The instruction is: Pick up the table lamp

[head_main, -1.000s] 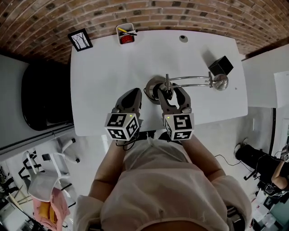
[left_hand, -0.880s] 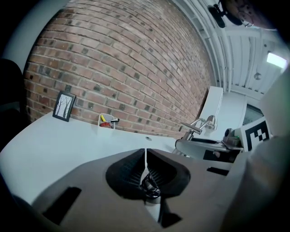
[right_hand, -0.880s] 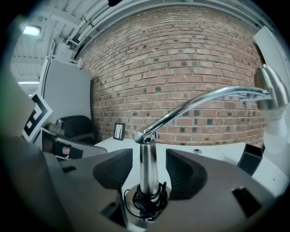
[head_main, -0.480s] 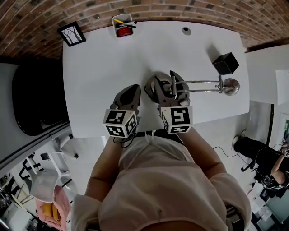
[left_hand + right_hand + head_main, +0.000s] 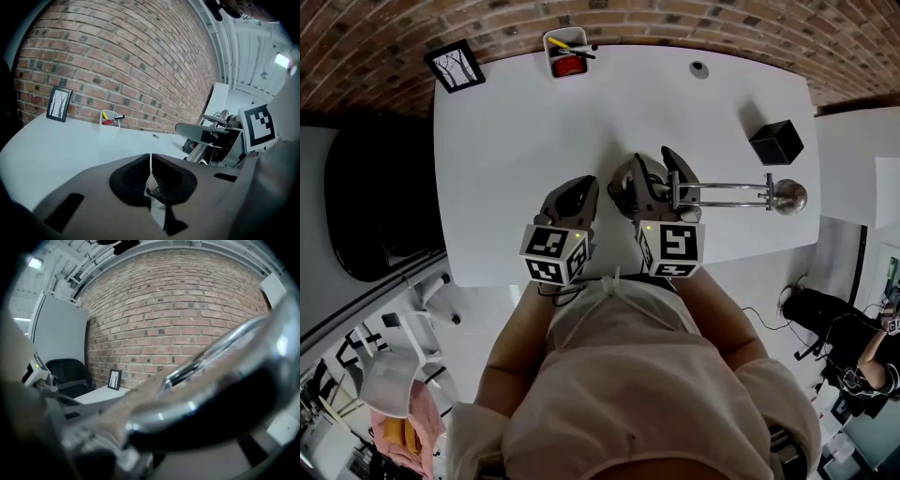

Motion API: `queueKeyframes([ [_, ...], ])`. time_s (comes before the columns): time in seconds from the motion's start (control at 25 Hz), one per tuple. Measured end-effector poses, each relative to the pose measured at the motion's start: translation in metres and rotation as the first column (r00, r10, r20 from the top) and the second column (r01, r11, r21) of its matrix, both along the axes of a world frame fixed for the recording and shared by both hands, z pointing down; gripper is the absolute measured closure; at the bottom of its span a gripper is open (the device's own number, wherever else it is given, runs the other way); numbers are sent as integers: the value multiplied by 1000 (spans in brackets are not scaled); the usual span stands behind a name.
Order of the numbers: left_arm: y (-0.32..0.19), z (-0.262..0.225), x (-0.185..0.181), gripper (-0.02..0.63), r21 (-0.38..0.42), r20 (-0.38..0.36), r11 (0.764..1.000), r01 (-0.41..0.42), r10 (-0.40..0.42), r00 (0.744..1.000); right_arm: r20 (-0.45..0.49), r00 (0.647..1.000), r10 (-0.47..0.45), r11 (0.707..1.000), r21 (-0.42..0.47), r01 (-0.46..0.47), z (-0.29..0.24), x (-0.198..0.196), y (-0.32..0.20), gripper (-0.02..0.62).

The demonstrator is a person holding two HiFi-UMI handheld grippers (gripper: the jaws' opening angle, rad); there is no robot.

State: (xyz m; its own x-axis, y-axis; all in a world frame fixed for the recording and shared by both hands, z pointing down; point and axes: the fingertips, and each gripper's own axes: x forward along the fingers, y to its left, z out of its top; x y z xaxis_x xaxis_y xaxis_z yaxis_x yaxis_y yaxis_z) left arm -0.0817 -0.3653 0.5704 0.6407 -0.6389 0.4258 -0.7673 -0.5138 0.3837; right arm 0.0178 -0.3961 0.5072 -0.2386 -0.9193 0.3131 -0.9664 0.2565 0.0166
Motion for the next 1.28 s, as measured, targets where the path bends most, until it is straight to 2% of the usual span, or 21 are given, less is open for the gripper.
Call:
queueKeyframes([
  [0.16, -2, 7, -1, 580, -25, -8, 1000, 0, -1, 1000, 1, 1000, -1, 1000, 4, 1, -1, 0, 1, 444],
  [0.2, -1, 9, -1, 580, -33, -11, 999, 0, 0, 1000, -7, 1000, 6, 1000, 8, -6, -2, 1, 1, 471],
  [0.24, -1, 11, -1, 580, -40, -13, 999, -2, 1, 1000, -20, 1000, 14, 1000, 14, -14, -3, 3, 2, 554],
  [0.28, 0, 13, -1, 580, -45, -14, 999, -3, 3, 1000, -30, 999, 19, 1000, 18, -18, -4, 4, 2, 568],
  [0.68, 12, 23, 4, 580, -90, -31, 996, -8, 5, 1000, -59, 998, 22, 1000, -5, -23, -3, 5, 3, 571],
  [0.88, 15, 32, 2, 580, -104, -17, 995, 4, -6, 1000, -80, 997, -17, 1000, 4, 17, -5, -1, 9, 571],
  [1.0, 20, 46, 3, 580, -144, -20, 990, -16, 14, 1000, -88, 995, -41, 999, 29, 44, -10, -7, 11, 571],
  [1.08, 27, 58, 9, 578, -194, -60, 980, -45, 34, 998, -86, 995, -57, 998, 31, 60, -15, -11, 11, 571],
  [1.12, 31, 64, 12, 561, -226, -89, 973, -55, 36, 995, -81, 995, -67, 997, 30, 69, -19, -14, 10, 571],
  [1.16, 35, 70, 15, 454, -257, -122, 964, -65, 35, 992, -74, 994, -76, 997, 27, 78, -22, -17, 9, 571],
  [1.2, 39, 75, 19, 382, -287, -157, 955, -75, 31, 987, -68, 994, -84, 996, 24, 85, -25, -19, 8, 571],
  [1.28, 42, 83, 26, 374, -334, -230, 938, -90, 11, 973, -59, 994, -93, 995, 23, 95, -31, -21, 6, 571],
])
